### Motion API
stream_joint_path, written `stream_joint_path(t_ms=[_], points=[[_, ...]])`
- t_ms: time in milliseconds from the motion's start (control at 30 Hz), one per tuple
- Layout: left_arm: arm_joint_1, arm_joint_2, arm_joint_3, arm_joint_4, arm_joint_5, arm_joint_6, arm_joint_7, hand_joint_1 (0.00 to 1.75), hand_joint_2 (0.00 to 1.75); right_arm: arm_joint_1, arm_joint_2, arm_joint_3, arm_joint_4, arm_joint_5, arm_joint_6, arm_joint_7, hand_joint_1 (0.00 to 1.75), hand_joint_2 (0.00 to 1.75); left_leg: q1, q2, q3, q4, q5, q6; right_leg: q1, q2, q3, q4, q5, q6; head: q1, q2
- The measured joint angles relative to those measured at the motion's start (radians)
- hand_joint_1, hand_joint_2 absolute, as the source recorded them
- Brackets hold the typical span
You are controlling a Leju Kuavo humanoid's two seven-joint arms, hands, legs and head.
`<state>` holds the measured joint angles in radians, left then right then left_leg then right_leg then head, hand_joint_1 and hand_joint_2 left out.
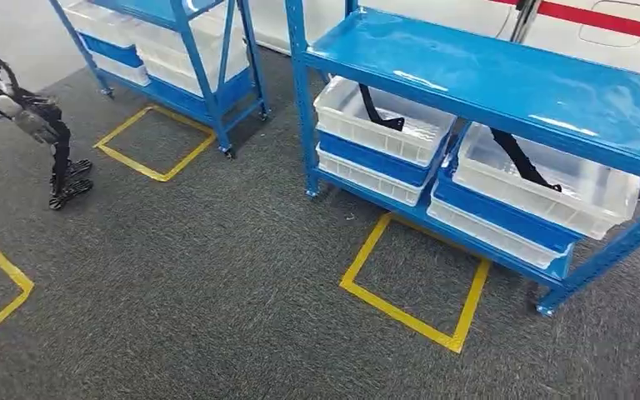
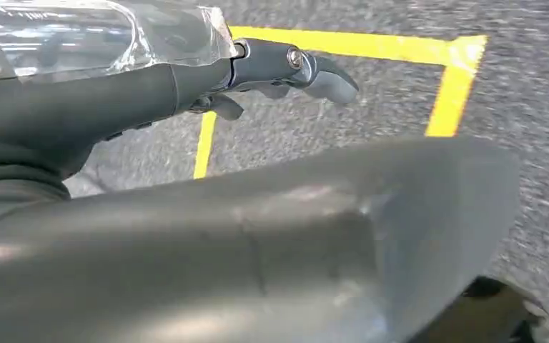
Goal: Take the parts from the cabinet and place them on the table.
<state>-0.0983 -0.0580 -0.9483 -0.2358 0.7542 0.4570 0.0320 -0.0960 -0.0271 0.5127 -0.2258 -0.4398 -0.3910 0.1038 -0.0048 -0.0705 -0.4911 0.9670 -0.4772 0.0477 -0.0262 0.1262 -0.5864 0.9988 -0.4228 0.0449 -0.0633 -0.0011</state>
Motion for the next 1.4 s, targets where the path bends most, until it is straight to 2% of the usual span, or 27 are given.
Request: stream_joint_path(t_ms=[100, 167, 233, 300, 367, 400, 433, 467, 500, 600, 667, 700, 767, 800, 833, 900, 933, 967, 1067, 1100, 1133, 1167, 1200, 1267, 1300, 1333, 1400], points=[[-0.003, -0.001, 0.0, 0.0, 0.0, 0.0, 0.0, 0.0, 0.0, 0.01, -0.007, 0.0, 0.001, 0.0, 0.0, 0.0, 0.0, 0.0, 0.005, 0.037, 0.0, -0.014, 0.014, 0.001, -0.002, 0.02, -0.01, -0.004, 0.011, 0.017, 0.0, 0.0], [-0.004, -0.001, 0.0, 0.0, 0.0, 0.0, -0.002, 0.0, 0.0, 0.008, -0.007, 0.0, 0.001, 0.0, -0.001, 0.001, 0.0, 0.0, 0.005, 0.059, -0.003, -0.017, 0.021, 0.015, 0.003, -0.082, -0.039, 0.066, -0.049, 0.015, 0.0, 0.0], [0.002, -0.001, 0.0, 0.0, 0.0, 0.0, -0.002, 0.0, 0.0, 0.006, -0.006, 0.0, 0.001, -0.003, -0.001, 0.0, 0.0, 0.0, 0.002, 0.092, -0.006, -0.017, 0.022, 0.017, 0.002, -0.108, -0.108, 0.229, -0.136, 0.022, 0.003, 0.0], [0.004, -0.002, 0.0, 0.0, 0.0, -0.002, -0.002, 0.0, 0.0, 0.006, -0.006, 0.001, 0.001, -0.002, -0.001, -0.001, 0.0, 0.0, 0.002, 0.122, -0.009, -0.017, 0.022, 0.016, 0.002, -0.113, -0.136, 0.309, -0.155, 0.029, 0.003, 0.0], [0.002, -0.002, 0.0, 0.0, 0.0, -0.002, -0.002, 0.0, 0.0, 0.007, -0.008, 0.001, 0.001, -0.004, -0.001, -0.001, 0.0, 0.0, 0.007, 0.145, -0.008, -0.016, 0.021, 0.013, -0.003, -0.123, -0.071, 0.21, -0.098, 0.038, 0.003, 0.0], [0.0, -0.004, 0.0, 0.0, 0.0, -0.002, -0.002, 0.0, 0.0, 0.006, -0.011, 0.0, 0.001, -0.004, -0.002, -0.001, 0.0, 0.0, 0.012, 0.157, -0.005, -0.013, 0.018, 0.005, -0.008, -0.143, -0.008, 0.101, -0.054, 0.044, 0.003, 0.0], [-0.001, -0.004, 0.0, 0.0, 0.0, -0.002, -0.002, 0.0, 0.0, 0.006, -0.011, 0.0, 0.001, -0.005, -0.002, -0.001, 0.0, 0.0, 0.012, 0.164, -0.003, -0.007, 0.014, -0.004, -0.012, -0.18, 0.034, 0.027, -0.037, 0.051, 0.004, 0.0], [-0.002, 0.0, 0.0, 0.001, 0.0, -0.002, -0.002, 0.0, 0.0, 0.003, -0.004, 0.001, 0.001, -0.006, -0.001, -0.001, 0.0, 0.0, -0.002, 0.171, -0.008, 0.002, 0.005, -0.016, -0.005, -0.201, 0.036, 0.013, -0.046, 0.045, 0.005, 0.0], [-0.001, -0.001, 0.0, 0.001, 0.0, -0.002, -0.003, 0.0, 0.0, 0.005, -0.008, 0.0, 0.001, -0.007, -0.001, -0.001, 0.0, 0.0, 0.003, 0.176, -0.006, 0.003, 0.004, -0.018, -0.007, -0.179, 0.033, 0.013, -0.042, 0.022, 0.001, 0.0], [-0.004, -0.001, 0.0, 0.001, 0.0, -0.003, -0.009, 0.0, 0.0, 0.008, -0.008, 0.0, 0.001, -0.009, -0.002, -0.001, 0.0, 0.0, 0.008, 0.199, 0.001, 0.002, 0.005, -0.023, -0.003, -0.15, 0.027, 0.012, -0.038, 0.002, 0.002, 0.0], [-0.005, -0.002, 0.0, 0.001, 0.0, -0.003, -0.01, 0.0, 0.0, 0.005, -0.008, 0.0, 0.001, -0.011, -0.003, -0.001, 0.0, 0.0, 0.017, 0.123, -0.024, 0.065, -0.05, -0.034, -0.003, -0.133, 0.022, 0.011, -0.031, -0.011, 0.0, 0.0], [-0.005, -0.002, 0.0, 0.001, 0.0, -0.003, -0.01, 0.0, 0.0, 0.0, -0.008, 0.0, 0.001, -0.011, -0.003, -0.001, 0.0, 0.0, 0.017, 0.099, -0.06, 0.146, -0.096, -0.038, -0.003, -0.124, 0.017, 0.011, -0.028, -0.016, 0.0, 0.0], [0.0, -0.002, 0.0, 0.001, 0.0, -0.003, -0.01, 0.0, 0.0, -0.001, -0.008, 0.0, 0.001, -0.011, -0.003, 0.0, 0.0, 0.0, 0.017, 0.088, -0.132, 0.298, -0.157, -0.039, 0.002, -0.099, 0.01, 0.011, -0.023, -0.023, 0.0, 0.0], [0.003, -0.002, 0.0, 0.001, 0.0, -0.003, -0.01, 0.0, 0.0, 0.0, -0.008, 0.0, 0.001, -0.011, -0.003, 0.0, 0.0, 0.0, 0.016, 0.084, -0.15, 0.333, -0.158, -0.036, 0.005, -0.084, 0.007, 0.011, -0.021, -0.026, 0.0, 0.0], [0.004, -0.002, 0.0, 0.001, 0.0, -0.003, -0.01, 0.0, 0.0, 0.001, -0.008, 0.0, 0.001, -0.011, -0.004, 0.0, 0.0, 0.0, 0.013, 0.082, -0.143, 0.314, -0.138, -0.029, 0.008, -0.072, 0.005, 0.011, -0.018, -0.027, 0.0, 0.0], [0.001, -0.002, 0.0, 0.001, 0.0, -0.003, -0.01, 0.0, 0.0, 0.001, -0.008, 0.0, 0.001, -0.012, -0.004, 0.003, 0.0, 0.0, 0.003, 0.067, -0.071, 0.159, -0.051, -0.002, 0.014, -0.043, 0.002, 0.01, -0.011, -0.027, 0.0, 0.0], [-0.001, -0.002, 0.0, 0.001, 0.0, -0.003, -0.01, 0.0, 0.0, 0.0, -0.008, 0.0, 0.001, -0.012, -0.004, 0.005, 0.0, 0.0, -0.004, 0.038, -0.027, 0.069, -0.014, 0.015, 0.015, -0.031, 0.001, 0.01, -0.007, -0.027, 0.0, 0.0], [-0.002, 0.002, 0.0, 0.002, 0.001, -0.003, -0.01, 0.0, 0.0, 0.0, 0.002, 0.001, 0.001, -0.012, -0.003, 0.005, 0.0, 0.0, -0.012, -0.013, -0.002, 0.01, -0.007, 0.032, 0.009, -0.023, -0.003, 0.01, -0.005, -0.026, 0.0, 0.0], [-0.004, 0.002, 0.0, 0.002, 0.003, -0.004, -0.008, 0.0, 0.0, 0.003, 0.0, 0.005, 0.001, -0.002, -0.015, 0.013, 0.0, 0.0, -0.026, 0.011, -0.006, 0.004, 0.001, 0.041, 0.001, -0.004, -0.005, -0.001, 0.007, 0.002, -0.001, 0.0], [-0.006, 0.002, 0.0, 0.002, 0.003, -0.003, -0.005, 0.0, 0.0, 0.007, -0.001, 0.01, 0.001, 0.002, -0.023, 0.022, 0.0, 0.0, -0.024, 0.018, -0.002, -0.015, 0.013, 0.052, 0.003, 0.005, -0.002, -0.017, 0.016, 0.011, 0.0, 0.0], [-0.007, 0.0, 0.0, 0.002, 0.001, -0.004, -0.005, 0.0, 0.0, 0.007, -0.004, 0.013, 0.001, 0.007, -0.028, 0.031, 0.0, 1.75, -0.01, 0.024, 0.013, -0.053, 0.042, 0.05, 0.008, -0.012, -0.001, -0.015, 0.02, 0.01, -0.002, 0.0], [-0.007, 0.0, 0.0, 0.002, 0.0, -0.003, -0.004, 0.0, 0.0, 0.006, -0.004, 0.017, 0.001, 0.012, -0.035, 0.038, 0.0, 1.75, -0.014, 0.029, 0.019, -0.07, 0.052, 0.047, 0.013, -0.069, -0.007, 0.0, -0.003, 0.012, 0.002, 0.0], [-0.004, 0.0, 0.0, 0.002, 0.0, -0.002, 0.001, 0.0, 0.0, 0.004, -0.004, 0.021, 0.001, 0.015, -0.042, 0.043, 0.0, 1.75, -0.012, 0.037, 0.016, -0.073, 0.059, 0.055, 0.011, -0.096, -0.031, 0.055, -0.051, 0.017, 0.001, 0.0], [0.004, 0.0, 0.0, 0.003, 0.0, -0.003, 0.002, 0.0, 0.0, -0.001, -0.004, 0.026, 0.001, 0.02, -0.045, 0.05, 0.0, 1.75, -0.012, 0.058, 0.009, -0.072, 0.063, 0.048, 0.002, -0.111, -0.092, 0.204, -0.129, 0.031, 0.005, 0.0], [0.006, 0.0, -0.002, 0.002, 0.0, -0.004, 0.002, 0.0, 0.0, -0.003, -0.004, 0.026, 0.001, 0.019, -0.045, 0.05, 0.0, 1.75, -0.012, 0.068, 0.006, -0.071, 0.064, 0.047, 0.001, -0.112, -0.106, 0.246, -0.141, 0.039, 0.005, 0.0], [0.006, -0.001, -0.003, 0.002, 0.0, -0.004, 0.002, 0.0, 0.0, -0.003, -0.004, 0.028, 0.001, 0.02, -0.045, 0.051, 0.0, 1.75, -0.012, 0.073, 0.003, -0.069, 0.065, 0.044, -0.002, -0.115, -0.096, 0.242, -0.131, 0.045, 0.005, 0.0], [0.004, -0.003, -0.006, 0.002, 0.0, -0.004, 0.002, 0.0, 0.0, -0.003, -0.007, 0.035, 0.001, 0.019, -0.045, 0.053, 0.0, 1.75, -0.01, 0.084, -0.001, -0.062, 0.063, 0.039, -0.009, -0.123, -0.006, 0.102, -0.065, 0.054, 0.005, 0.0]])
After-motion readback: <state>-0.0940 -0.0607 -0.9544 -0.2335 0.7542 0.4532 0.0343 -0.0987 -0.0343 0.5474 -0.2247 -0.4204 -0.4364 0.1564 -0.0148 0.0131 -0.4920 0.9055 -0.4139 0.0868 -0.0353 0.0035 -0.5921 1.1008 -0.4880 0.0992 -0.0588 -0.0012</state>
